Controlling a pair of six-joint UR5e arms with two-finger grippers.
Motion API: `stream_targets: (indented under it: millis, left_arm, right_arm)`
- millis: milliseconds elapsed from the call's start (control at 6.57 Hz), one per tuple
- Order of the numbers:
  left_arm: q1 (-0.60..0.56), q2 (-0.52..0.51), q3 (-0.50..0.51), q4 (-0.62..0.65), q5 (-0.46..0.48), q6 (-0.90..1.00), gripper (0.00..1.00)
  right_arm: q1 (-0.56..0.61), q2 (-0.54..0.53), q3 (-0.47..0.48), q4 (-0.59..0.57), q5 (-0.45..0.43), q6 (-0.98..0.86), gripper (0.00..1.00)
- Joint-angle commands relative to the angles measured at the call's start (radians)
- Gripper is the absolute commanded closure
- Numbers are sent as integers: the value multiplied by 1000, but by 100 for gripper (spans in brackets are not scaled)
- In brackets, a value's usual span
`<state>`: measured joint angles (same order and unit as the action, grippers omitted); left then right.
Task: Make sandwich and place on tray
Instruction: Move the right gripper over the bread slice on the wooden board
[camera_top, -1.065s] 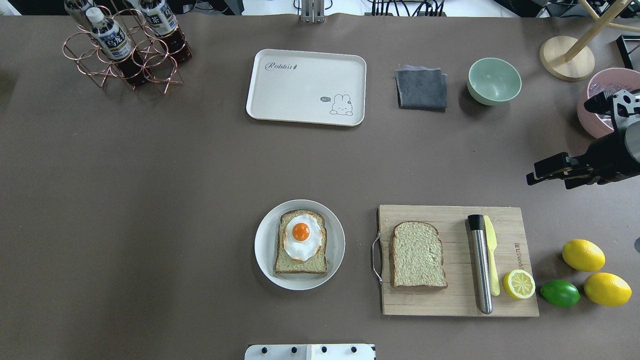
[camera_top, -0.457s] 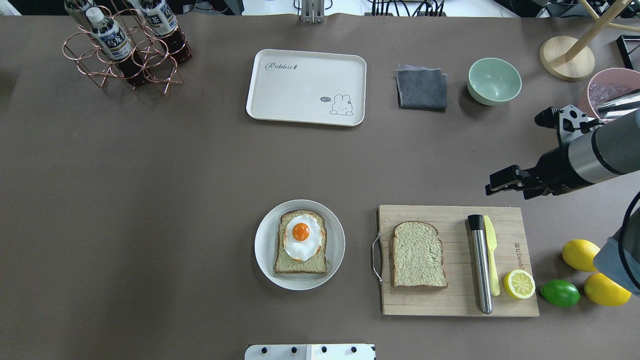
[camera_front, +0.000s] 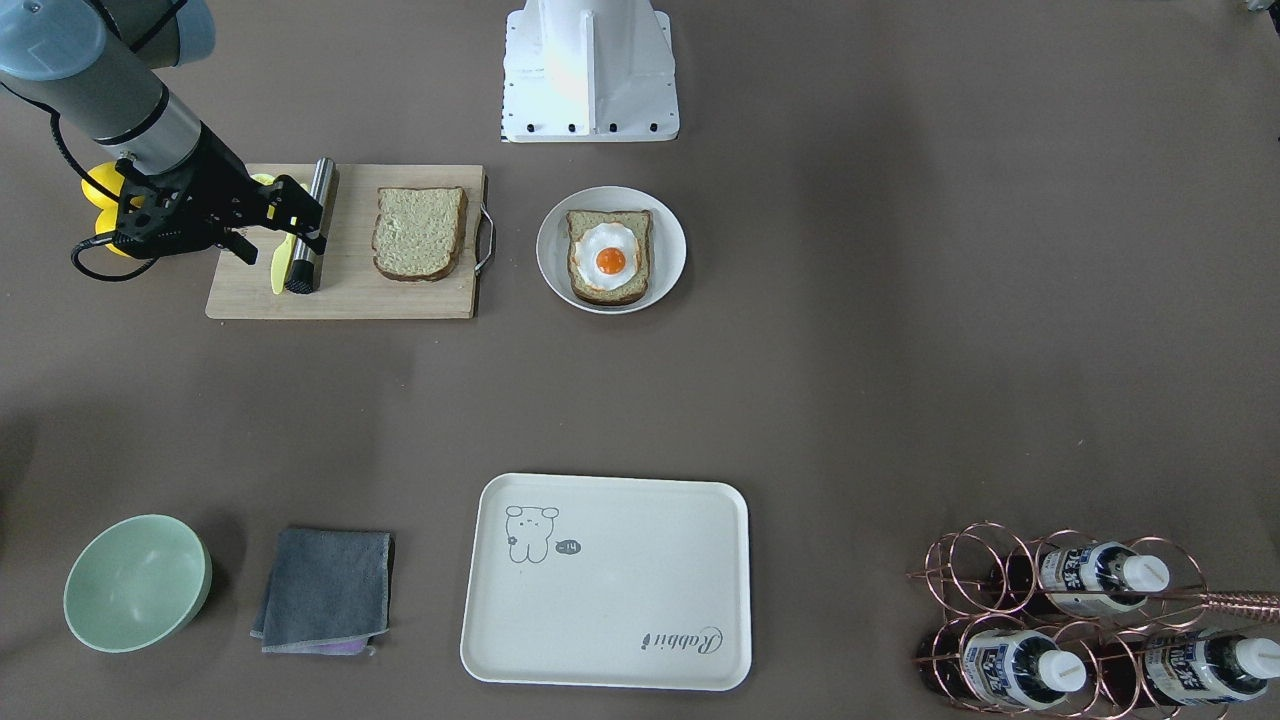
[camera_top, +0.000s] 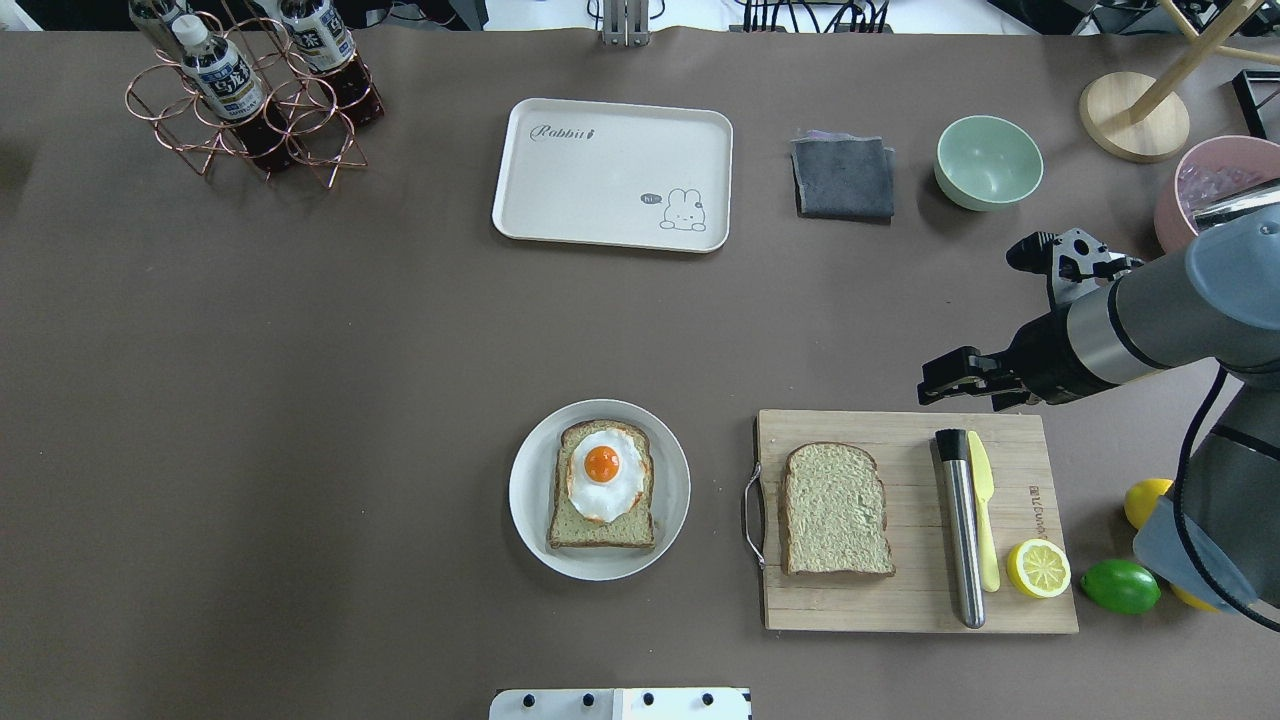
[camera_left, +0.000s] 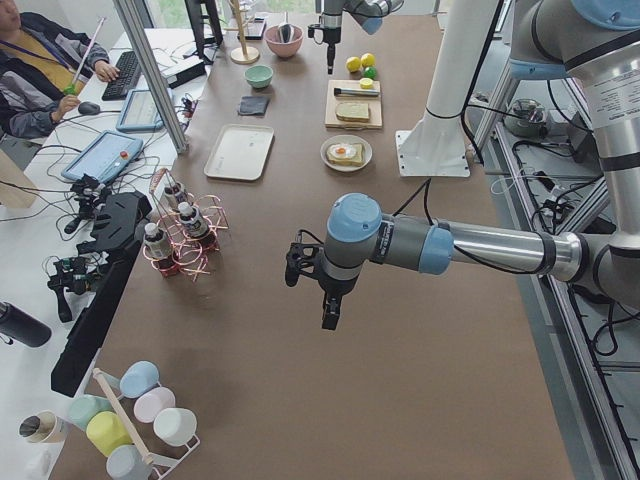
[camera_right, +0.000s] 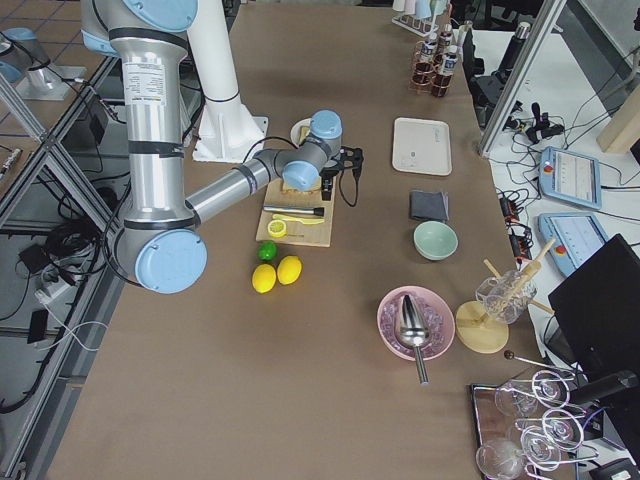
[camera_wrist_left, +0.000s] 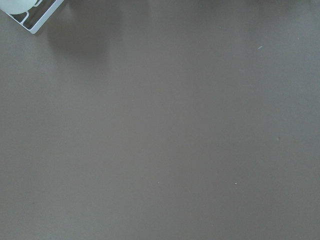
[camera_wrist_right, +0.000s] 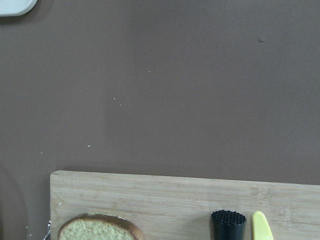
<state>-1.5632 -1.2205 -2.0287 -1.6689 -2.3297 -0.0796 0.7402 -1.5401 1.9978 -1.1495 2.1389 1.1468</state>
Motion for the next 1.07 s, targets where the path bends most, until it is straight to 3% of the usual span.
stream_targets:
  millis: [0, 913]
  left_arm:
    - [2, -1, 1, 0, 0, 0, 2]
    - [8, 1, 5, 0, 1, 0, 2]
  right_arm:
    - [-34, 9, -2, 1, -30, 13, 9]
    - [-162, 11, -17, 56, -80, 125, 12]
